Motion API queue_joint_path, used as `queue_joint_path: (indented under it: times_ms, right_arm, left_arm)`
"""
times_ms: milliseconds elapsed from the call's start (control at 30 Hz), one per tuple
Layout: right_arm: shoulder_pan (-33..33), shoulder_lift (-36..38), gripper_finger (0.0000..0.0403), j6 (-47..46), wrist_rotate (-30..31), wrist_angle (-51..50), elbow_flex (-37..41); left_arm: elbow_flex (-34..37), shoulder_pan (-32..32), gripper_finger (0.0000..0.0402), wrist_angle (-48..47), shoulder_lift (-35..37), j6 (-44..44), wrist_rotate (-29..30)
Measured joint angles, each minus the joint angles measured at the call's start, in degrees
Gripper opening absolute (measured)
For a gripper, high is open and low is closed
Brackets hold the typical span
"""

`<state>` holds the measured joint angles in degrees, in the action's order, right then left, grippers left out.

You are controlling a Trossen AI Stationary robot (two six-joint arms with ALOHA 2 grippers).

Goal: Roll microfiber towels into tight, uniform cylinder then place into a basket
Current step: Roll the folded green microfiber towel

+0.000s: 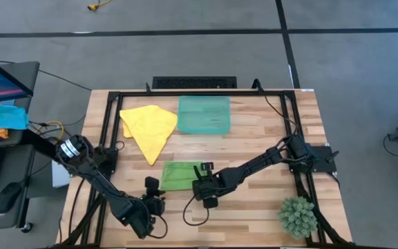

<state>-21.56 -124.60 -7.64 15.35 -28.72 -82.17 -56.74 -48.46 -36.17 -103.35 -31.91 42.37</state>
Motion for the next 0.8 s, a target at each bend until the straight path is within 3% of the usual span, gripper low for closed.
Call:
queue_joint_path:
  times_ms: [167,667,800]
  right_arm:
    - [0.0,0.0,0.0028,0.0,0.1,0.1,0.0]
    - [-0.1,0.0,0.0027,-1.8,0.1,0.4,0.0]
    - [-0.1,0.0,0.0017,-1.8,0.1,0.3,0.0]
  left_arm:
    - [1.8,1.6,0.0116,0.8,0.0,-0.3,1.8]
    - [1.9,6.5,0.0116,2.8,-0.9,4.5,-4.3]
    - [1.6,7.3,0.0116,2.5,-3.7,4.7,-3.2]
